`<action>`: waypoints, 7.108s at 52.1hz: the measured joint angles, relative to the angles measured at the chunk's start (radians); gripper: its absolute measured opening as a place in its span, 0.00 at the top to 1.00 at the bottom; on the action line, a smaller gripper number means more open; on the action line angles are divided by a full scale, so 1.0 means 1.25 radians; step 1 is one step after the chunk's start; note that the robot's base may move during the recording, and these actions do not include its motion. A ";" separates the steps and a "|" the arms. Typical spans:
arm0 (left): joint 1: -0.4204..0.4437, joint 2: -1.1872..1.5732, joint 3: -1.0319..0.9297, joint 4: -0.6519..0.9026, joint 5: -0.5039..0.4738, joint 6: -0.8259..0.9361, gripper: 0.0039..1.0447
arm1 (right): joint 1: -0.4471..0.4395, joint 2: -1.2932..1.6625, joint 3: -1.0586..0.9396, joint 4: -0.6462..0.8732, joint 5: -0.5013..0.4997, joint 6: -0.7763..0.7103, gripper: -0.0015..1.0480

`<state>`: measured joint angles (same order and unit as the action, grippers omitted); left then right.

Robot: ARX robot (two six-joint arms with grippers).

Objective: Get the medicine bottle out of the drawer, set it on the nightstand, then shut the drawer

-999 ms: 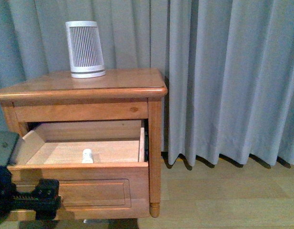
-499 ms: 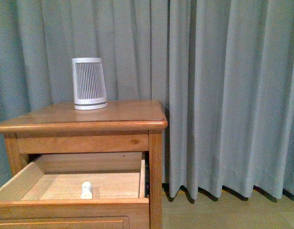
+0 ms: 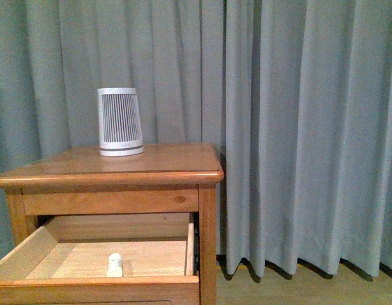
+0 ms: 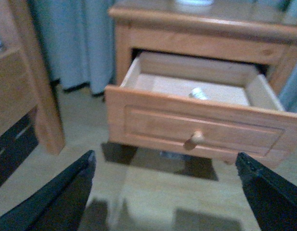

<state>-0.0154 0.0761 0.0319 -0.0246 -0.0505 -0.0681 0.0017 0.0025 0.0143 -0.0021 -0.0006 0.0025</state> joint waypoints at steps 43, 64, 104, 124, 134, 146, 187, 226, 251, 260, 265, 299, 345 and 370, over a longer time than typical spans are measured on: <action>0.008 -0.056 -0.017 0.016 0.038 0.047 0.97 | 0.000 0.000 0.000 0.000 0.000 0.000 0.07; 0.008 -0.056 -0.017 0.016 0.038 0.047 0.58 | 0.000 0.000 0.000 0.000 0.000 0.000 0.07; 0.008 -0.058 -0.017 0.016 0.035 0.050 0.06 | 0.000 -0.001 0.000 0.000 -0.003 0.000 0.07; 0.008 -0.058 -0.017 0.016 0.038 0.050 0.06 | 0.038 0.808 0.360 0.305 0.272 0.119 0.07; 0.008 -0.058 -0.017 0.016 0.038 0.050 0.06 | 0.086 1.192 0.674 0.139 0.226 0.136 0.07; 0.008 -0.058 -0.017 0.016 0.038 0.050 0.06 | 0.176 1.552 1.050 -0.016 0.223 0.132 0.07; 0.008 -0.058 -0.017 0.016 0.038 0.051 0.06 | 0.216 1.959 1.351 -0.018 0.198 0.132 0.07; 0.008 -0.058 -0.017 0.016 0.038 0.050 0.06 | 0.241 1.870 1.276 -0.003 0.211 0.179 0.72; 0.008 -0.058 -0.017 0.016 0.038 0.050 0.06 | 0.256 1.457 1.136 -0.028 0.235 0.200 0.72; 0.008 -0.058 -0.017 0.016 0.038 0.050 0.06 | 0.170 1.488 1.300 -0.073 0.243 0.150 0.72; 0.008 -0.058 -0.017 0.016 0.038 0.051 0.06 | 0.121 1.576 1.437 -0.118 0.251 0.126 0.72; 0.008 -0.058 -0.017 0.016 0.038 0.051 0.06 | 0.099 1.960 1.870 -0.243 0.299 0.133 0.39; 0.008 -0.058 -0.017 0.016 0.038 0.051 0.06 | 0.204 1.010 0.241 0.465 0.288 0.181 0.07; 0.008 -0.058 -0.017 0.016 0.038 0.050 0.06 | 0.204 1.573 0.403 0.839 0.287 0.148 0.07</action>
<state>-0.0055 0.0032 0.0101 -0.0044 -0.0029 -0.0051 0.2565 1.9682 0.5179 1.0462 0.3584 0.1879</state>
